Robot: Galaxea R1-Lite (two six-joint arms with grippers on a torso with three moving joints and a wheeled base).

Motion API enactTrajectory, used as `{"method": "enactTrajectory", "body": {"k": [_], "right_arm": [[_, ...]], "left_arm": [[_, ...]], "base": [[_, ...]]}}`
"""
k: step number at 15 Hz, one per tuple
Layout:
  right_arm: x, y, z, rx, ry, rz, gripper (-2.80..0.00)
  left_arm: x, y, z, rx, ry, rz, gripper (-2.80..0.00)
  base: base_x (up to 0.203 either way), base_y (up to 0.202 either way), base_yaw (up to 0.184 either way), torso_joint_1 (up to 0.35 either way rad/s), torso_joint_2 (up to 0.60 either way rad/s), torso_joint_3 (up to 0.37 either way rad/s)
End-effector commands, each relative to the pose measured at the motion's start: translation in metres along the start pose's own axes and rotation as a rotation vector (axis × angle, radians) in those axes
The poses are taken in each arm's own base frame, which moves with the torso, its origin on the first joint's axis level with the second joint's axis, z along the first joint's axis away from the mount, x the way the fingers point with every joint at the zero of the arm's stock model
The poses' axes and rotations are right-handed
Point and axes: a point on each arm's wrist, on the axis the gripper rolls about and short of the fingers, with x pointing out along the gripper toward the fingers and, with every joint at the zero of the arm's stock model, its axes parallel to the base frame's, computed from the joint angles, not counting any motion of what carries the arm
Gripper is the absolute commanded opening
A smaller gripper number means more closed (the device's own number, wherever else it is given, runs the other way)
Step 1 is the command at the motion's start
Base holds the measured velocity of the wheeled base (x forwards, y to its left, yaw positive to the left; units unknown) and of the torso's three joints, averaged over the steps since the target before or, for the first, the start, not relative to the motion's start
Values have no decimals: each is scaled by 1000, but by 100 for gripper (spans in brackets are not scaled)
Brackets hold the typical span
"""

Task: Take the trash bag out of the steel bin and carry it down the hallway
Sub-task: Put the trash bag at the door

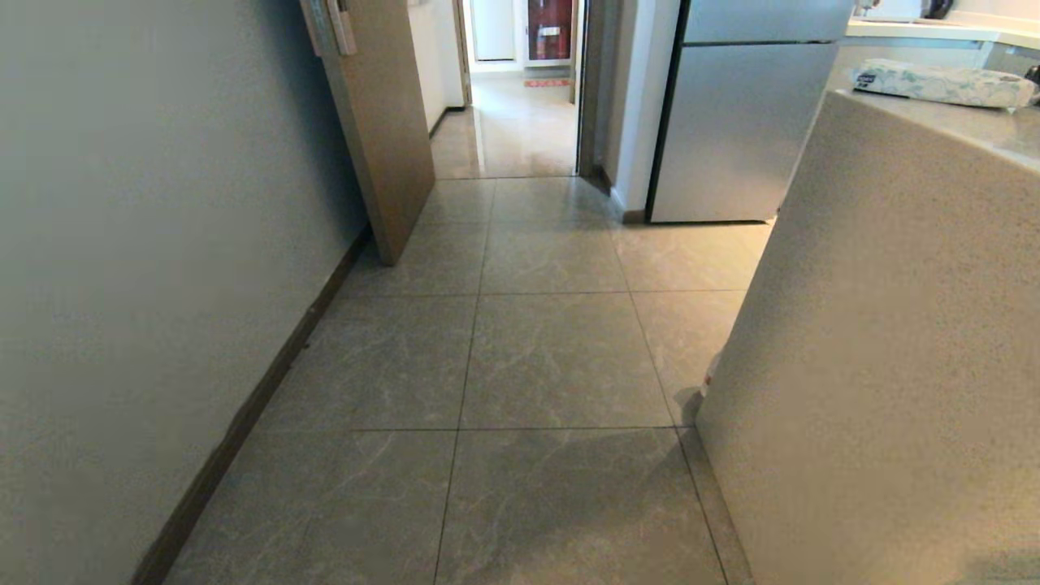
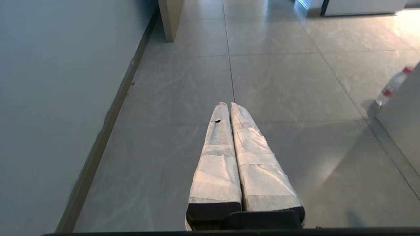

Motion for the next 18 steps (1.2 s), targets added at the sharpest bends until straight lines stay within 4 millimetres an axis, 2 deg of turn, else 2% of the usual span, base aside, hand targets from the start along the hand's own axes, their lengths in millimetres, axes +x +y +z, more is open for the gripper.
{"method": "enactTrajectory", "body": {"k": [1,6,18], "right_arm": [[0,0,0,0,2,0,-280],[0,0,0,0,2,0,-280],[0,0,0,0,2,0,-280]], "left_arm": [[0,0,0,-1,2,0,-280],[0,0,0,-1,2,0,-280],[0,0,0,0,2,0,-280]], "base": [[181,0,2,2,2,7],[181,0,0,2,5,1],[5,0,0,0,0,0]]}}
